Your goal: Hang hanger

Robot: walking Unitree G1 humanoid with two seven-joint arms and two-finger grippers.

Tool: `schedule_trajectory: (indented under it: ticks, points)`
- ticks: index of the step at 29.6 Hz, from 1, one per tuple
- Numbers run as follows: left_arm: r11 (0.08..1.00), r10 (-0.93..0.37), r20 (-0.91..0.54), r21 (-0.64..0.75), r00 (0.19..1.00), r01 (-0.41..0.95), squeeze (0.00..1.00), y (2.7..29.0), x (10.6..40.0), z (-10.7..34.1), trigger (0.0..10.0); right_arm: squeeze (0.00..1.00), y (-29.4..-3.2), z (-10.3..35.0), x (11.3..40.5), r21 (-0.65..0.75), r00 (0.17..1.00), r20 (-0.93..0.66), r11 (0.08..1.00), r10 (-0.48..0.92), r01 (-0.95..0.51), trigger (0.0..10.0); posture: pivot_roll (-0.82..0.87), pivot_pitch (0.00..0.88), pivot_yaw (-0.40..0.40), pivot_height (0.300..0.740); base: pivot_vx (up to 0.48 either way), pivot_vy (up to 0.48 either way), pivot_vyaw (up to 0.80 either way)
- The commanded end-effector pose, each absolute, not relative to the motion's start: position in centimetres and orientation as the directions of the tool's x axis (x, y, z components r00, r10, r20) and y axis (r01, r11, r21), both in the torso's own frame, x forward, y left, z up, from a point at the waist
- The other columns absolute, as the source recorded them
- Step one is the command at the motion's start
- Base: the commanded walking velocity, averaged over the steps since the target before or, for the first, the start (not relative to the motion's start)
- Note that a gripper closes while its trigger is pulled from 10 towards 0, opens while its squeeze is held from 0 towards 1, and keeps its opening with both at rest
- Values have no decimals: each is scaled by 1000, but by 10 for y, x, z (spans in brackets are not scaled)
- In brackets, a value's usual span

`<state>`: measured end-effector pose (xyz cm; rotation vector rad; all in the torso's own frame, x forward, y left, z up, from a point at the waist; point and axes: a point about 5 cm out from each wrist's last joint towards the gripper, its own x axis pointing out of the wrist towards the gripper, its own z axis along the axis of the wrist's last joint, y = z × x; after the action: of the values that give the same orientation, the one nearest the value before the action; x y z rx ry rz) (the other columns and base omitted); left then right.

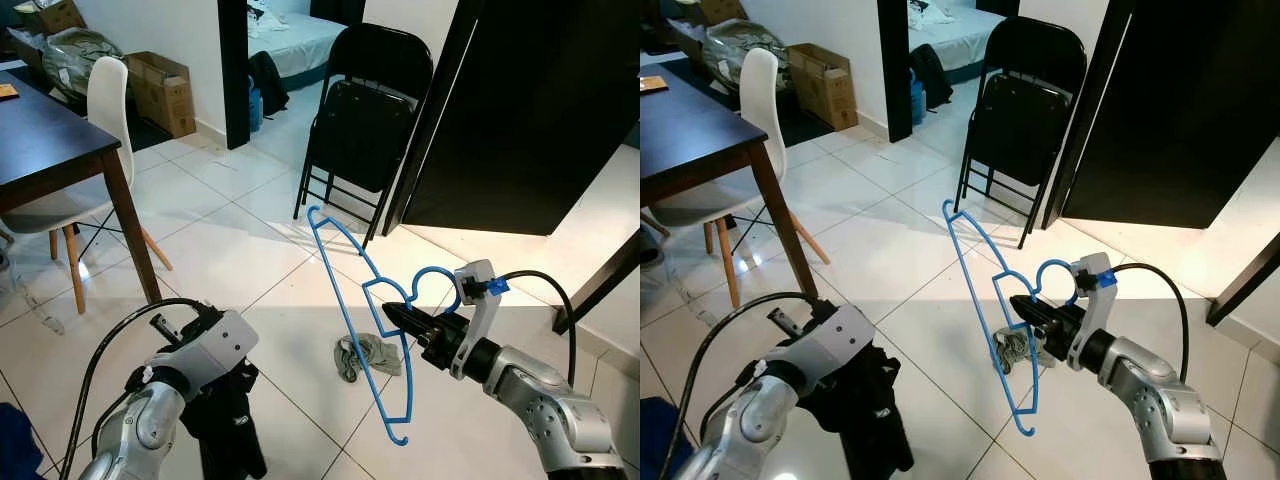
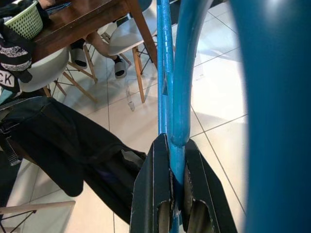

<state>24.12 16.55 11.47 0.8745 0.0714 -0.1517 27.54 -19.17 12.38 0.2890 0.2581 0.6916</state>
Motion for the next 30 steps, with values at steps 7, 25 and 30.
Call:
schedule_trajectory:
  ticks: [7,25,30]
  points:
    - [625,-119,-118,763,986,166,0,161,244,114,10000,0,-195,122,279,345,745,-137,737,653,-582,10000,-33,0,-113,740,0,0,0]
    - [624,-114,-120,764,986,166,0,165,248,112,10000,0,-191,121,283,350,748,-126,735,652,-581,10000,-27,0,-107,740,0,0,0]
    - [618,-100,-135,768,986,168,0,181,251,105,10000,0,-178,116,286,372,760,-89,729,644,-574,10000,7,0,-61,740,0,0,0]
